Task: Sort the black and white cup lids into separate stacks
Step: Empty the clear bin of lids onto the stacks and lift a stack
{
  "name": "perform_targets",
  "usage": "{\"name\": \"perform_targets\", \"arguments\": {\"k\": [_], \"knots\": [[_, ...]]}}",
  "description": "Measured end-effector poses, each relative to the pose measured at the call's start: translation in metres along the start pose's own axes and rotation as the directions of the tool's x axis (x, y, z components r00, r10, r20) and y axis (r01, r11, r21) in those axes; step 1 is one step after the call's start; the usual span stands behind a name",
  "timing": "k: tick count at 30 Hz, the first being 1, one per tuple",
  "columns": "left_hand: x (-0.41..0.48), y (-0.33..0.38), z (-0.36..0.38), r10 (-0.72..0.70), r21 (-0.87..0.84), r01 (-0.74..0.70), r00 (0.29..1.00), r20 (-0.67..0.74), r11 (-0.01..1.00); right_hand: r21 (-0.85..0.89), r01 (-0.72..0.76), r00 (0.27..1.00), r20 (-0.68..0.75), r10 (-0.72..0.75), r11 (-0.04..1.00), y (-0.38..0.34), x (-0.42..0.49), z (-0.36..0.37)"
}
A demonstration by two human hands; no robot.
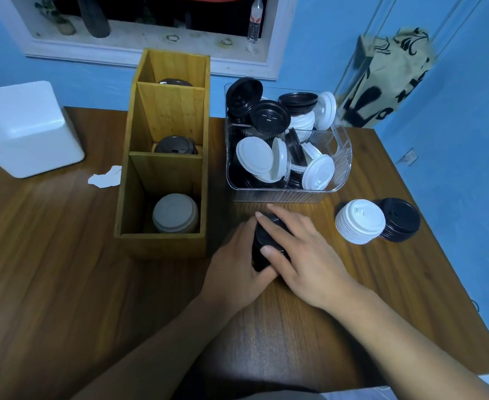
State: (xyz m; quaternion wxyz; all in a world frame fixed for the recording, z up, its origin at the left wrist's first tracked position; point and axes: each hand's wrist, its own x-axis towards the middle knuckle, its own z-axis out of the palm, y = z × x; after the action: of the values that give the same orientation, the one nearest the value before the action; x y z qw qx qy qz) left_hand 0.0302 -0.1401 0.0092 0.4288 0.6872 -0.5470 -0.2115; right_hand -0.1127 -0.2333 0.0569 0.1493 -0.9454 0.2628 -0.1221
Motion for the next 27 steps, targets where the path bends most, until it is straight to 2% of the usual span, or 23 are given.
{"name": "perform_targets", "arguments": {"k": [1, 3, 5, 6, 8, 14, 16, 19, 22, 24, 27], "knots": [[0.0, -0.001, 0.0, 0.005, 0.012, -0.005, 1.0, -0.001, 1.0, 0.048, -0.001, 1.0, -0.008, 0.002, 0.999, 0.002, 0.0, -0.003], [-0.001, -0.002, -0.001, -0.003, 0.048, 0.003, 1.0, -0.016, 0.999, 0.134, -0.006, 0.987, -0.157, 0.027, 0.991, 0.009, 0.008, -0.013], [0.0, -0.001, -0.002, -0.031, 0.058, 0.031, 0.999, -0.011, 0.998, 0.17, -0.063, 0.921, -0.369, 0.123, 0.983, 0.02, 0.027, -0.03], [0.0, 0.0, -0.002, -0.04, 0.054, 0.04, 0.999, 0.0, 0.998, 0.168, -0.117, 0.885, -0.43, 0.179, 0.979, 0.027, 0.039, -0.038], [0.0, 0.0, -0.002, -0.053, 0.047, 0.052, 0.998, 0.017, 0.998, 0.146, -0.208, 0.859, -0.446, 0.252, 0.967, 0.038, 0.068, -0.054], [0.0, 0.001, -0.002, -0.059, 0.043, 0.059, 0.998, 0.007, 0.997, 0.114, -0.31, 0.91, -0.251, 0.329, 0.944, 0.045, 0.126, -0.065], [-0.001, 0.001, -0.003, -0.058, 0.038, 0.058, 0.998, 0.003, 0.998, 0.183, -0.302, 0.889, -0.302, 0.345, 0.936, 0.043, 0.125, -0.065], [0.0, 0.0, -0.003, -0.056, 0.037, 0.055, 0.998, 0.004, 0.998, 0.418, -0.213, 0.793, -0.455, 0.407, 0.883, 0.039, 0.102, -0.071], [0.0, 0.0, -0.003, -0.056, 0.032, 0.056, 0.998, 0.001, 0.998, 0.704, -0.114, 0.727, -0.421, 0.542, 0.701, 0.026, 0.058, -0.066], [0.0, 0.0, -0.002, -0.058, 0.028, 0.058, 0.998, -0.006, 0.998, 0.86, -0.114, 0.699, -0.286, 0.655, 0.497, 0.017, 0.022, -0.051], [0.0, -0.001, -0.002, -0.058, 0.035, 0.058, 0.998, -0.023, 0.998, 0.96, -0.157, 0.619, -0.087, 0.78, 0.231, 0.012, -0.031, -0.021]]}}
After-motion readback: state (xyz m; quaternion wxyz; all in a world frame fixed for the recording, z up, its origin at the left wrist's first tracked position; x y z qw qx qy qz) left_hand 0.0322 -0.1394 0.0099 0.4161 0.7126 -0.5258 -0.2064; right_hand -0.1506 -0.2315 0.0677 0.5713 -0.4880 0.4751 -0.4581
